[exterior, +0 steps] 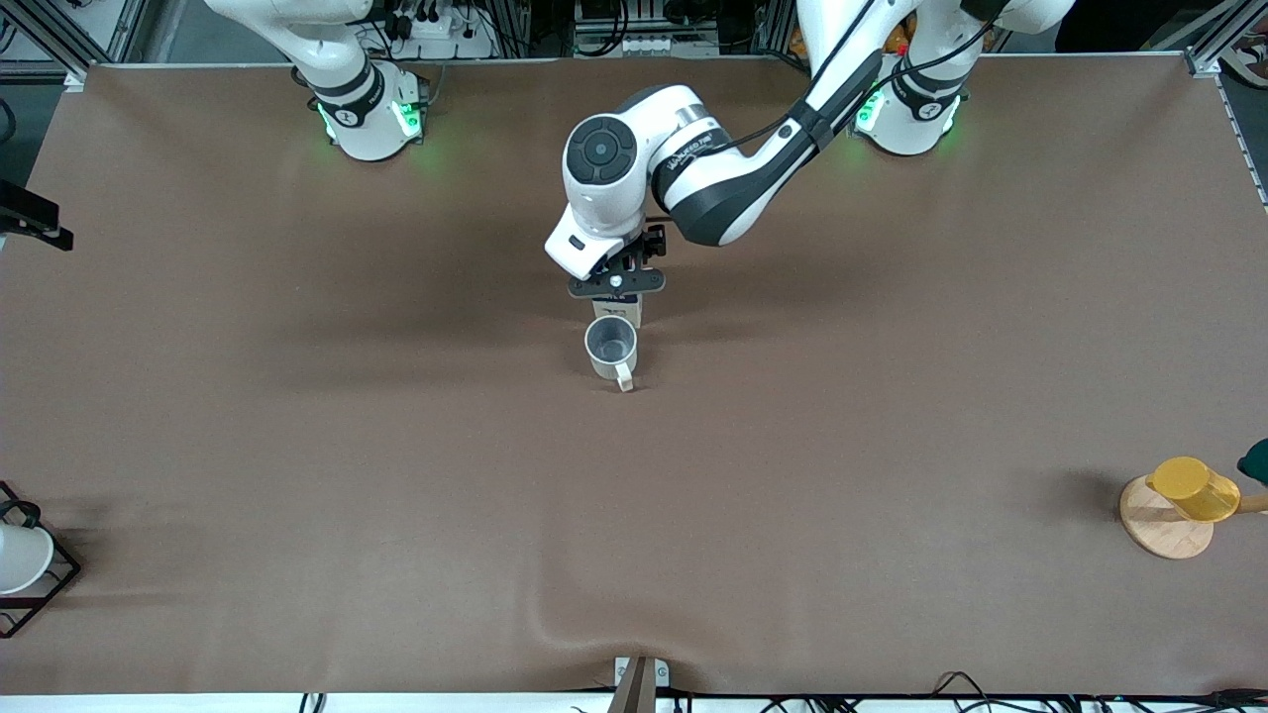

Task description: Place milk next to cup

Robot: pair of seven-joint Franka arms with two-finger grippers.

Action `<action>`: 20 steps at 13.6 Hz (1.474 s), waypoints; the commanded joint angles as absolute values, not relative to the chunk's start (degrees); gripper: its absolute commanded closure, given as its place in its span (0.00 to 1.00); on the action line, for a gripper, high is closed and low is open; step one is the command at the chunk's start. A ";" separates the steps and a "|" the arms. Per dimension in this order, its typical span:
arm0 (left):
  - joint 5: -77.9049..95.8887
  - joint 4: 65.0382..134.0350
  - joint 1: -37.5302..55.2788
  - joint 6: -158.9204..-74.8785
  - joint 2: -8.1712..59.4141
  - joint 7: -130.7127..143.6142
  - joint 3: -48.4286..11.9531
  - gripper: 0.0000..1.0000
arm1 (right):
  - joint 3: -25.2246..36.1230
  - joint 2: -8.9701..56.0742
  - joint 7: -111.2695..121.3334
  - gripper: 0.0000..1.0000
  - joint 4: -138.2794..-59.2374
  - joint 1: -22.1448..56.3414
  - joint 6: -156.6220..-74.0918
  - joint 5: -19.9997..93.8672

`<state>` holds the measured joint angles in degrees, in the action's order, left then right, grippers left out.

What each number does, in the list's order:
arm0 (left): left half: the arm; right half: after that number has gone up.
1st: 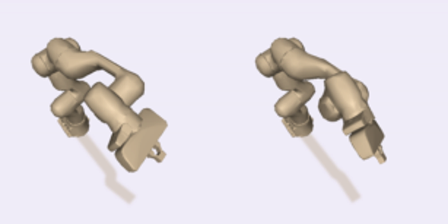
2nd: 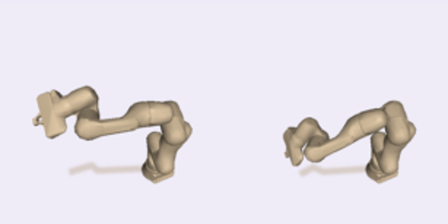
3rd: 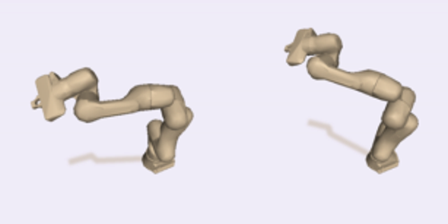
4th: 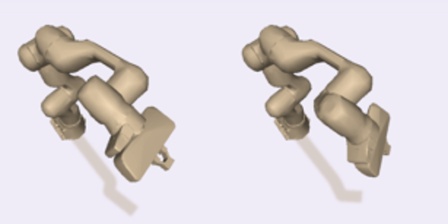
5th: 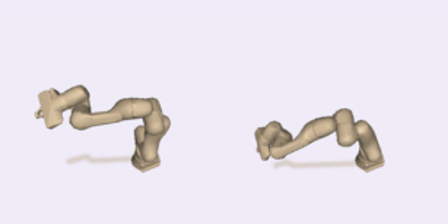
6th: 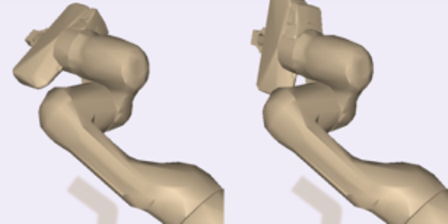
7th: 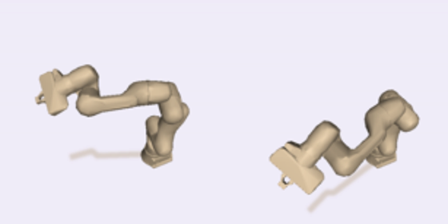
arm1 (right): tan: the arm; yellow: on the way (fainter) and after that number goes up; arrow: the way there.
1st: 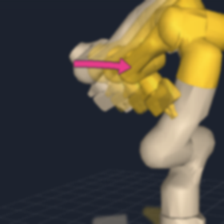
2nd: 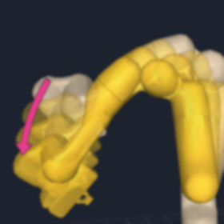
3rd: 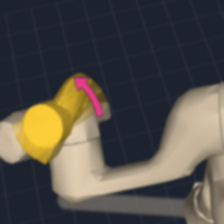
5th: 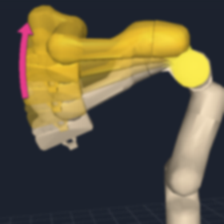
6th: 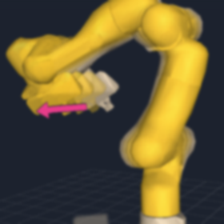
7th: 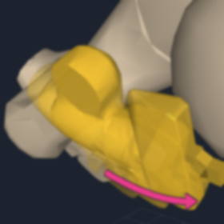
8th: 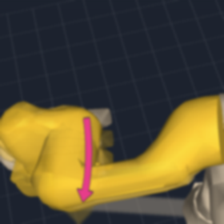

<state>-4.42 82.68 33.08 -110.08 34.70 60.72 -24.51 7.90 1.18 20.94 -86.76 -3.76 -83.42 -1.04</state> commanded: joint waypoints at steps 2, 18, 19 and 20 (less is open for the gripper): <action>-6.06 81.65 32.26 -109.16 31.13 61.26 -24.35 0.00 | 7.12 1.14 20.76 0.00 -86.31 -4.49 -85.95 2.99; -6.15 82.09 -5.34 -95.02 7.21 35.98 -24.43 0.00 | 6.06 1.14 -0.79 0.00 -85.78 -0.35 -85.87 -1.32; -6.07 82.09 -6.93 -93.88 7.03 34.47 -24.52 0.00 | 6.06 1.14 -0.70 0.00 -85.78 -0.35 -85.78 -1.23; -6.15 82.09 -7.90 -92.74 6.94 33.84 -24.52 0.00 | 6.06 1.14 -0.70 0.00 -85.78 -0.35 -85.87 -1.23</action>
